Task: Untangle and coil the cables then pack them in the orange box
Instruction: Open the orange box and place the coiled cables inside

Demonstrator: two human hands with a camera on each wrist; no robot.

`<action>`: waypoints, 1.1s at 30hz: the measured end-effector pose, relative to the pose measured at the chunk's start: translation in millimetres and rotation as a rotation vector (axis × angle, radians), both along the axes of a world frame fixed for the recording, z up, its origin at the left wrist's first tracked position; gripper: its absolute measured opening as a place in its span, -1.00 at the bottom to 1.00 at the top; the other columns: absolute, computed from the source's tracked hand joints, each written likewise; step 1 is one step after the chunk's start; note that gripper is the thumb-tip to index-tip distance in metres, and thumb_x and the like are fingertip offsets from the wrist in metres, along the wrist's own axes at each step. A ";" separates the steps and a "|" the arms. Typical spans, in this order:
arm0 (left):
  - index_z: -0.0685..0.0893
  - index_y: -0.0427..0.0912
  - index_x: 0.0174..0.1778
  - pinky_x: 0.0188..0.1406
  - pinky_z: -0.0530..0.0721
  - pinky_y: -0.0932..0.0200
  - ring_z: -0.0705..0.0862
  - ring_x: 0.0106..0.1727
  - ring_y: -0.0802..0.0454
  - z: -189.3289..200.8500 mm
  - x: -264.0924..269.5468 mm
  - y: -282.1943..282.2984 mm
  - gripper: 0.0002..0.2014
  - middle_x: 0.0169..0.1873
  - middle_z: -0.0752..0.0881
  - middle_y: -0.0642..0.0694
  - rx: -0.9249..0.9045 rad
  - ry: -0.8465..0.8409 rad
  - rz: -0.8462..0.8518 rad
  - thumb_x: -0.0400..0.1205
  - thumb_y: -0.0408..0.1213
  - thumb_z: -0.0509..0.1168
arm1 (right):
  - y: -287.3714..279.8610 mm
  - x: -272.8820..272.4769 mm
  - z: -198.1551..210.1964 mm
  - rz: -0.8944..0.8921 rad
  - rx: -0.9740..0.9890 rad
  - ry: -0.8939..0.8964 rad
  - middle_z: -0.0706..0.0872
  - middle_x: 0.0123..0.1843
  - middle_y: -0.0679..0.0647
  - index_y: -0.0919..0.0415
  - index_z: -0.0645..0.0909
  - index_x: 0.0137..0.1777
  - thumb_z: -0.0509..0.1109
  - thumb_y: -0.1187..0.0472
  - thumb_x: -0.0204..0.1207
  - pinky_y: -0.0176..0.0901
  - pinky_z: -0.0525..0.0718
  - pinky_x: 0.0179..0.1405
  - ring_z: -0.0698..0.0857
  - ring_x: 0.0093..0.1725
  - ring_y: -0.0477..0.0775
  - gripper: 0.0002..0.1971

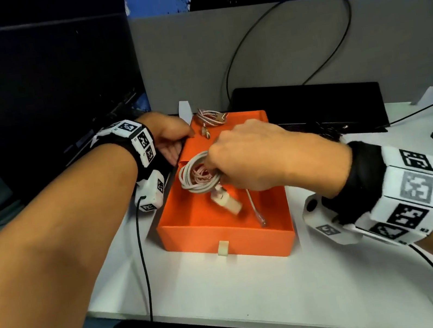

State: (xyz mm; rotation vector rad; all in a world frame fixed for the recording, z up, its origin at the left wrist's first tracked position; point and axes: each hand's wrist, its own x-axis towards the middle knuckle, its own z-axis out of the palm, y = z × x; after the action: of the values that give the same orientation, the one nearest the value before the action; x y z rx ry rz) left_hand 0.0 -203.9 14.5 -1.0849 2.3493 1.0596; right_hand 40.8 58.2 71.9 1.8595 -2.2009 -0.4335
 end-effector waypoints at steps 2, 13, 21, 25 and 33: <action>0.56 -0.63 0.33 -0.33 0.83 -0.09 0.78 -0.17 -0.33 0.9 0.8 1.7 -0.34 -0.07 0.75 -0.51 0.002 0.002 -0.006 0.86 0.03 -0.04 | -2.6 7.3 -6.1 -0.012 0.024 -0.033 0.45 -0.20 -0.03 0.05 0.67 0.08 0.32 0.21 0.68 -0.02 0.51 -0.25 0.50 -0.22 0.15 -0.89; 0.61 -0.49 0.03 -0.34 0.84 -0.07 0.82 -0.28 -0.27 7.3 3.3 6.3 -0.44 -0.36 0.80 -0.41 -0.030 0.010 -0.015 0.88 -0.02 -0.04 | -39.7 -21.3 -30.3 -0.101 0.143 -0.289 0.77 0.21 0.07 0.15 0.67 0.39 0.42 -0.14 0.67 -0.02 0.68 0.09 0.72 0.19 0.20 -0.55; 0.60 -0.45 0.04 -0.29 0.85 -0.10 0.82 -0.19 -0.31 9.2 4.4 9.3 -0.48 -0.27 0.80 -0.44 -0.040 0.029 -0.029 0.89 -0.04 -0.05 | -36.6 -14.2 -58.6 0.017 0.261 -0.208 0.55 -0.10 -0.03 0.13 0.68 0.14 0.58 -0.07 0.56 -0.12 0.50 -0.15 0.63 -0.04 0.11 -0.67; 0.60 -0.46 0.04 -0.33 0.85 -0.05 0.82 -0.19 -0.30 9.0 5.5 9.3 -0.46 -0.21 0.79 -0.45 -0.063 0.028 -0.041 0.89 -0.03 -0.07 | -46.7 -23.8 -55.9 -0.003 0.271 -0.156 0.65 0.08 0.00 0.21 0.67 0.34 0.53 -0.07 0.61 -0.11 0.52 -0.12 0.62 0.01 0.09 -0.56; 0.70 -0.50 -0.02 -0.40 0.83 -0.07 0.82 -0.42 -0.22 1.0 1.6 8.0 -0.51 -0.34 0.79 -0.40 -0.073 0.052 -0.095 0.85 -0.14 0.03 | -81.6 -98.4 -4.7 -0.151 -0.184 -0.358 0.79 0.01 0.11 0.15 0.76 0.13 0.41 -0.08 0.63 -0.06 0.69 0.00 0.76 0.01 0.21 -0.69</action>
State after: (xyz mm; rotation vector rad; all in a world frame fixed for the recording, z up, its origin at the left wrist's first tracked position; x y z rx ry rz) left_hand 1.6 -195.9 15.5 -0.9712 2.4717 0.9859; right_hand -57.6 -23.5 67.3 1.7916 -2.5192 0.0876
